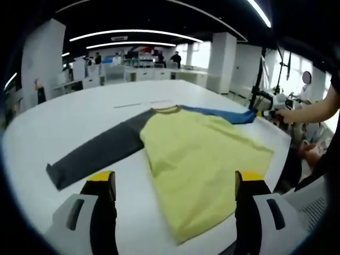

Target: Fold the garment on the visible template until the final outline fits inside the template.

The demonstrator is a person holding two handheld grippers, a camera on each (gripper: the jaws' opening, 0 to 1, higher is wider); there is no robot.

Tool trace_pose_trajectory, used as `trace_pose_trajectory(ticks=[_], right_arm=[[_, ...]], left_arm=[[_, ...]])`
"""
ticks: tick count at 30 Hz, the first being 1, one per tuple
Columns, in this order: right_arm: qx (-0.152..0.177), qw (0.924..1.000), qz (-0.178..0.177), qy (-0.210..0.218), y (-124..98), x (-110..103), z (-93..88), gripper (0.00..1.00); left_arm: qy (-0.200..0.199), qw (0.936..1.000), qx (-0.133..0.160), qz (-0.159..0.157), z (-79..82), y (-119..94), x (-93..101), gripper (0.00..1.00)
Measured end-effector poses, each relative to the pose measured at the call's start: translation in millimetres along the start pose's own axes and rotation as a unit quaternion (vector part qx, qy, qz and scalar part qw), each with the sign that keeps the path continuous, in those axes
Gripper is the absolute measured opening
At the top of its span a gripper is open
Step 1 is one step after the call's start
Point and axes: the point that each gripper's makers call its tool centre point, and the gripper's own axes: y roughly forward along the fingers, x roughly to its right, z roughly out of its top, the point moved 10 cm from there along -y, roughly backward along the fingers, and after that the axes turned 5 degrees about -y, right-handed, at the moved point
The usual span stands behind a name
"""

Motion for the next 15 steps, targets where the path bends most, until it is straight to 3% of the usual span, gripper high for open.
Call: trace_pose_trajectory(ticks=[10, 15], right_arm=[[0.015, 0.9995, 0.007, -0.028, -18.0, -6.3, 34.7, 0.00], [-0.017, 0.9996, 0.003, -0.023, -17.8, -0.2, 46.9, 0.00]], left_arm=[[0.002, 1.0000, 0.007, -0.001, 1.4, -0.2, 0.5, 0.88], [0.005, 1.0000, 0.007, -0.003, 0.1, -0.6, 2.3, 0.88]])
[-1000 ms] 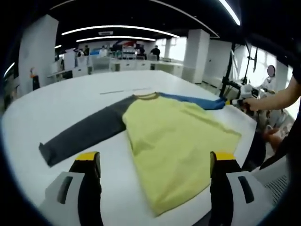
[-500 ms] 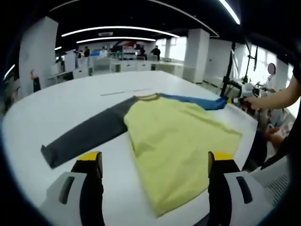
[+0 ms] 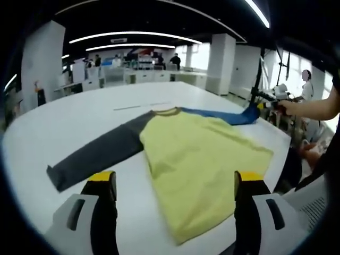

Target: Fold the garment on the visible template until the final outline fits inside the template.

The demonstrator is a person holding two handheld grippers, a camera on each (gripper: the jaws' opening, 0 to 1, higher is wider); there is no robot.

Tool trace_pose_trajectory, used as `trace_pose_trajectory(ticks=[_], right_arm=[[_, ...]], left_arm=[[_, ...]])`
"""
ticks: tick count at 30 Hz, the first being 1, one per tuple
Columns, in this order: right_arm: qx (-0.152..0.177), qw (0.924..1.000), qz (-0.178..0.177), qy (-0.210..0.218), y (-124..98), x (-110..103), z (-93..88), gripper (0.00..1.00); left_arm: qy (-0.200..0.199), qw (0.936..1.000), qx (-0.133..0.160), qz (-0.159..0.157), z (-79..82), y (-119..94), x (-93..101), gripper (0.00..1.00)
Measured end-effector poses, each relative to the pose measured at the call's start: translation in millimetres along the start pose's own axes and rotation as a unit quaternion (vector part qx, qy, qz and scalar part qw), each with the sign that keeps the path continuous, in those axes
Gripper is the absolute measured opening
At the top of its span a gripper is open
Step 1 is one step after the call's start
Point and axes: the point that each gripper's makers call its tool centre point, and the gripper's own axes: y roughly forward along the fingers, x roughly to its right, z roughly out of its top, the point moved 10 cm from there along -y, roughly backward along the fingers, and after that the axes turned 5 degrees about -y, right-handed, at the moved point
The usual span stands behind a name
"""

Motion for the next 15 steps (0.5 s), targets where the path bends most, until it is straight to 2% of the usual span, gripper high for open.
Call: trace_pose_trajectory(ticks=[4, 6, 15], right_arm=[[-0.026, 0.9991, -0.002, 0.033, 5.4, 9.5, 2.0, 0.00], [-0.047, 0.9985, -0.007, 0.027, 10.4, 14.8, 0.6, 0.00], [-0.048, 0.9978, 0.008, 0.045, 12.6, 2.0, 10.2, 0.00]], left_arm=[[0.001, 1.0000, 0.002, -0.001, -0.3, -1.1, 0.2, 0.89], [0.004, 1.0000, 0.006, 0.000, 0.1, -2.3, 0.0, 0.90], [0.019, 0.9998, 0.009, 0.001, 2.3, -7.9, -1.3, 0.93]])
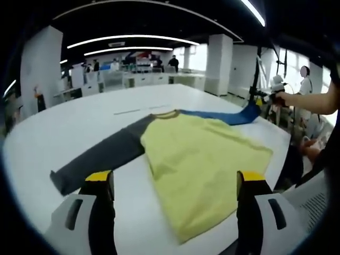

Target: Fold the garment on the visible template until the final outline fits inside the template.

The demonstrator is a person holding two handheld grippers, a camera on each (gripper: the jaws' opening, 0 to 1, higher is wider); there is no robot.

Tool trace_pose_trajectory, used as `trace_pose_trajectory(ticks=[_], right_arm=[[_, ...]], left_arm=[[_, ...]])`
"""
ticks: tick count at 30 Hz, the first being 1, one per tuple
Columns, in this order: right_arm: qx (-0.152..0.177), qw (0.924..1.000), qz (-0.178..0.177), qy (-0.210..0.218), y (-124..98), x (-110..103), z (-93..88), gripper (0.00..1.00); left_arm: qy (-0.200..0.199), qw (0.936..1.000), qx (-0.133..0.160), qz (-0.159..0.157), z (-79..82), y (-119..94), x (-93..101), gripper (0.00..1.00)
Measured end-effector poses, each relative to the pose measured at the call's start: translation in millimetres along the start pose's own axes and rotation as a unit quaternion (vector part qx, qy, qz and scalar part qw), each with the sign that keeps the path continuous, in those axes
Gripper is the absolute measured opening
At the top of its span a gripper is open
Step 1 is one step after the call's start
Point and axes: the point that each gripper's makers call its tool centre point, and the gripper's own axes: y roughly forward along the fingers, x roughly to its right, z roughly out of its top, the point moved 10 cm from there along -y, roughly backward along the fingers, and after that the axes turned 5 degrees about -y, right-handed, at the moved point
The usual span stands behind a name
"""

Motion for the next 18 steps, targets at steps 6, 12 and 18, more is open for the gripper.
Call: trace_pose_trajectory(ticks=[6, 12, 18], right_arm=[[0.002, 0.9998, 0.017, 0.008, 1.5, -12.3, 9.5, 0.00], [0.007, 0.9993, 0.035, -0.007, -1.3, -29.9, 17.4, 0.00], [0.011, 0.9982, 0.055, -0.022, -12.0, -62.8, 22.7, 0.00]], left_arm=[[0.007, 1.0000, 0.001, -0.002, -0.3, -1.0, 0.5, 0.94], [0.021, 0.9998, -0.001, -0.004, 0.3, -1.4, 2.0, 0.95], [0.027, 0.9996, 0.000, -0.004, 0.6, -1.7, 2.3, 0.95]])
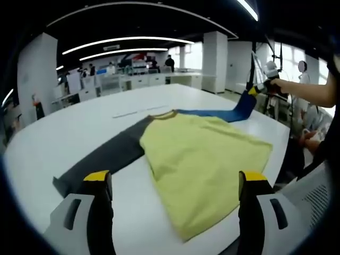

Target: Fold the garment on the visible template until the final outline fits inside the template.

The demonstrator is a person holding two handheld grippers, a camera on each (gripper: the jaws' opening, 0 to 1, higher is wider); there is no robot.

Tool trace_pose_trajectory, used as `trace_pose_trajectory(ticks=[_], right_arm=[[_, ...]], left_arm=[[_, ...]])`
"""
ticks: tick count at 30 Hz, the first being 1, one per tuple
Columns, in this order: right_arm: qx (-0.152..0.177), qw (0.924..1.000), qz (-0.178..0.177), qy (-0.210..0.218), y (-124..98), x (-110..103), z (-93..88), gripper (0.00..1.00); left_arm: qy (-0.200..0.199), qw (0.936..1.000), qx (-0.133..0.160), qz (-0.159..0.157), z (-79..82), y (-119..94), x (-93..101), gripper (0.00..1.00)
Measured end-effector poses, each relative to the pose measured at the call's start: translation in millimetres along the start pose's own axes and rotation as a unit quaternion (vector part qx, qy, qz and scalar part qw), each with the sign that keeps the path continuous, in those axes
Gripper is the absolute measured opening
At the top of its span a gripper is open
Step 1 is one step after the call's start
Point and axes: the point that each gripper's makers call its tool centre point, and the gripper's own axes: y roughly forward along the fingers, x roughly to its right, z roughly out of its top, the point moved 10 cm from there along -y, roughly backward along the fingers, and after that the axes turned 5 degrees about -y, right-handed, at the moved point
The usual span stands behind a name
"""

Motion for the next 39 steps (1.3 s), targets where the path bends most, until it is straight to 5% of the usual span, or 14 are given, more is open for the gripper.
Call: trace_pose_trajectory(ticks=[14, 27, 39], right_arm=[[0.003, 0.9995, 0.032, -0.004, 7.5, -59.6, 12.8, 0.00], [-0.005, 0.9985, 0.052, -0.017, 32.9, -68.5, 25.3, 0.00], [-0.007, 0.9973, 0.072, -0.014, 54.7, -110.9, 31.5, 0.00]], left_arm=[[0.007, 1.0000, 0.001, -0.006, 1.5, -0.2, 2.1, 0.96], [0.009, 0.9998, 0.007, -0.018, 4.4, -2.9, 3.9, 0.99], [0.010, 0.9996, 0.008, -0.023, 4.3, -2.6, 4.6, 0.99]])
